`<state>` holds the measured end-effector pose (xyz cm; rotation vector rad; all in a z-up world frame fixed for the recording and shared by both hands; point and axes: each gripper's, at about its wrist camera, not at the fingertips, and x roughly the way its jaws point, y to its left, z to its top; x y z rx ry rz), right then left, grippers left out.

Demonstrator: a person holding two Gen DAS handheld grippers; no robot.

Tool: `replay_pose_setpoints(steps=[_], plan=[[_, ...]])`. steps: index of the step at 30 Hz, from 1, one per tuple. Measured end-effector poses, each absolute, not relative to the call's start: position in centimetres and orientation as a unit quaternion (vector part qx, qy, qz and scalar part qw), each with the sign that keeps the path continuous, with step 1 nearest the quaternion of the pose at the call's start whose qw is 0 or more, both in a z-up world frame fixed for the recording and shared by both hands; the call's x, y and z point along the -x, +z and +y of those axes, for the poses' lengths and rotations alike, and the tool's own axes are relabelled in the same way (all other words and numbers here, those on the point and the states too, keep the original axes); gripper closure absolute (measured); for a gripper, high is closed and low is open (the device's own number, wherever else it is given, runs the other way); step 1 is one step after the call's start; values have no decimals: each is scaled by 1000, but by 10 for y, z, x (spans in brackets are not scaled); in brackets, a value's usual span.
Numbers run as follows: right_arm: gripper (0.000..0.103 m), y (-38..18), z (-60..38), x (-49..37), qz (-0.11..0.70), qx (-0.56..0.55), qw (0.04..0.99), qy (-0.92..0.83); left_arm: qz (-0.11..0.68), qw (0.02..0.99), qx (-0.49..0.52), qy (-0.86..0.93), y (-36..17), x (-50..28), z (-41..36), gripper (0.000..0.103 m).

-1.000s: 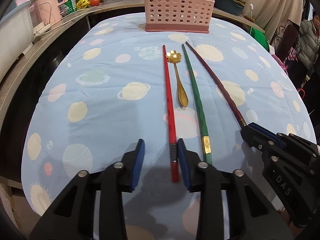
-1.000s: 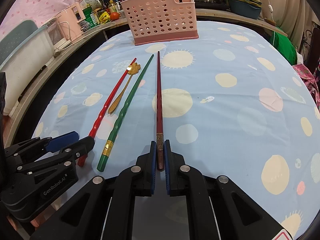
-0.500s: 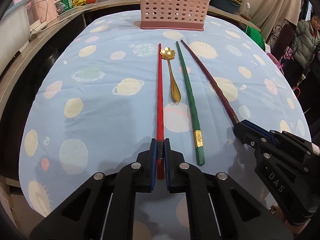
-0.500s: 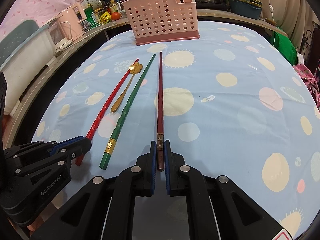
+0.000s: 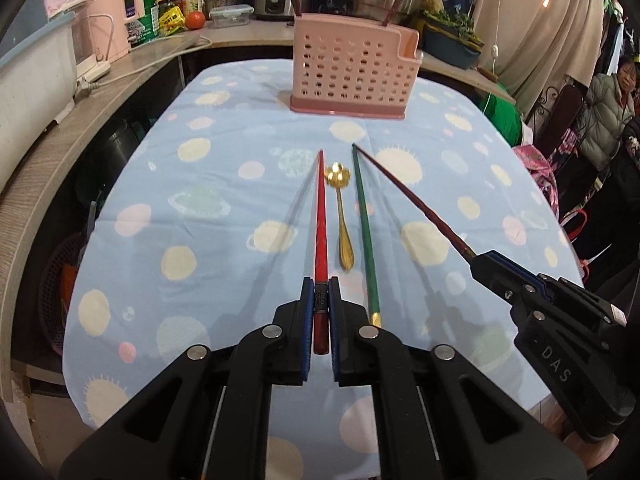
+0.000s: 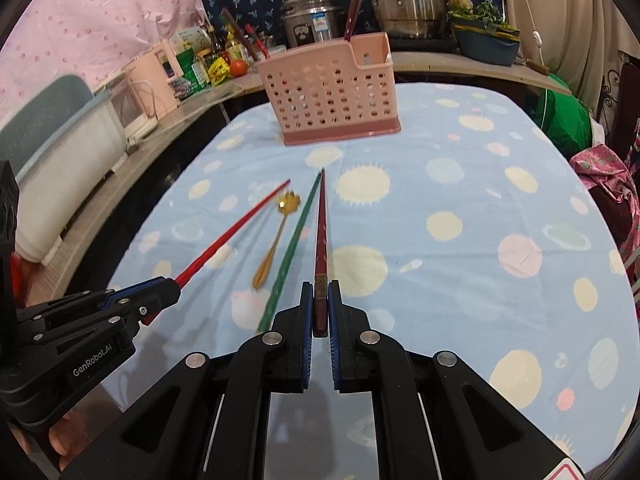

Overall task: Organize utensils
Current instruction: 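Lift both chopsticks and lower them into the pink basket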

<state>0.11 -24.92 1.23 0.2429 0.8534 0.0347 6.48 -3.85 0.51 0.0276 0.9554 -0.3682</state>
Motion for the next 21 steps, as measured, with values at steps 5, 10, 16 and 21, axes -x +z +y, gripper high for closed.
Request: replay_pose_setpoints(steps=[5, 10, 16, 21], plan=[[96, 39, -261, -11, 388, -127, 913, 13, 437, 882, 5, -177, 32, -76, -34, 96], [96, 66, -269, -23, 357, -125, 926, 7, 422, 891, 16, -170, 50, -93, -31, 96], [96, 96, -277, -40, 323, -123, 938, 3, 391, 905, 25, -166, 81, -114, -29, 96], [96, 115, -280, -56, 303, -121, 945, 2, 370, 914, 22, -164, 103, -132, -33, 96]])
